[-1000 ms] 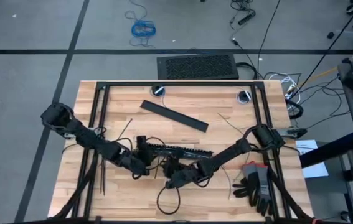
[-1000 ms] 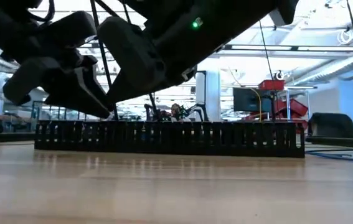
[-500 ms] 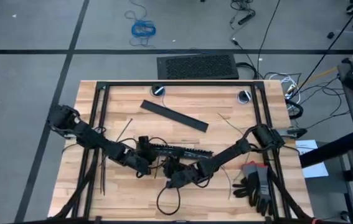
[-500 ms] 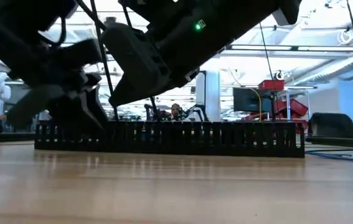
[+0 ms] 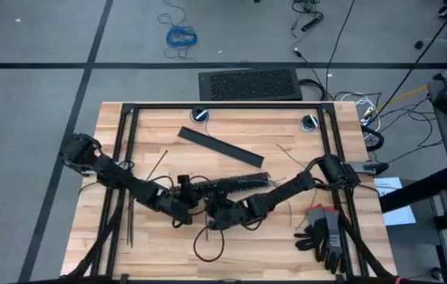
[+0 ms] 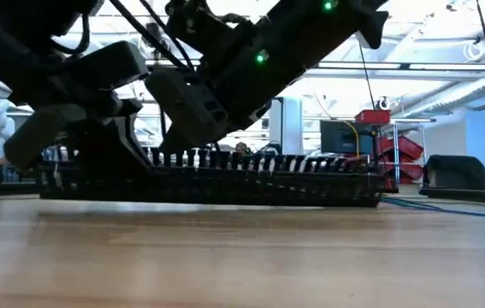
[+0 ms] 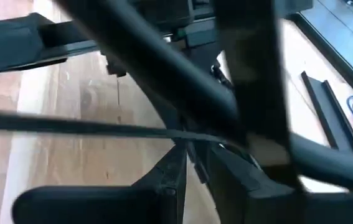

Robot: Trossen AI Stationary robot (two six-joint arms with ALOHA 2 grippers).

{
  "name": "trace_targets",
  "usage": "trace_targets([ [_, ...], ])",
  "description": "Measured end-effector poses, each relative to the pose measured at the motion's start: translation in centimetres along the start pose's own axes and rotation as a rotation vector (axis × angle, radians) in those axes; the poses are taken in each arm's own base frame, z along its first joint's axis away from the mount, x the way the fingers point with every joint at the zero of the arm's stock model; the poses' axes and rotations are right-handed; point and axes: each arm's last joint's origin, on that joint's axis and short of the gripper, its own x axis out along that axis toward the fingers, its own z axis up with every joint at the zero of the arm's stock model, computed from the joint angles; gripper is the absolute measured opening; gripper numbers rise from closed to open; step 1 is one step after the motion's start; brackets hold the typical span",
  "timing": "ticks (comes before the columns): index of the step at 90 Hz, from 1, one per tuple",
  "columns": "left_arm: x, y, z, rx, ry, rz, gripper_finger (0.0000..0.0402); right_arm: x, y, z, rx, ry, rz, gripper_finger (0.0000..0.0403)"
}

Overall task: Ziptie cables
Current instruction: Put the zip tied cable wire into the black cable duct

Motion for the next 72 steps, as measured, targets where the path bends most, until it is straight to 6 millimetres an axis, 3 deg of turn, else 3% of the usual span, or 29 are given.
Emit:
trace_targets([
  [20,0.0,-0.3,0.1,-0.014,0.002,-0.084,0.001,0.1,-0.1,0.0,-0.003,0.001,0.002,0.0055],
  [42,-0.2,-0.3,0.8,-0.181,-0.012,-0.24,0.0005,-0.2,0.5,0.0,0.014,0.01,0.094,0.0055],
  [72,0.8,1.1,0.4,-0.41,0.038,-0.239,0.0003,-1.7,1.5,-0.1,-0.012,0.025,0.14,0.0054],
])
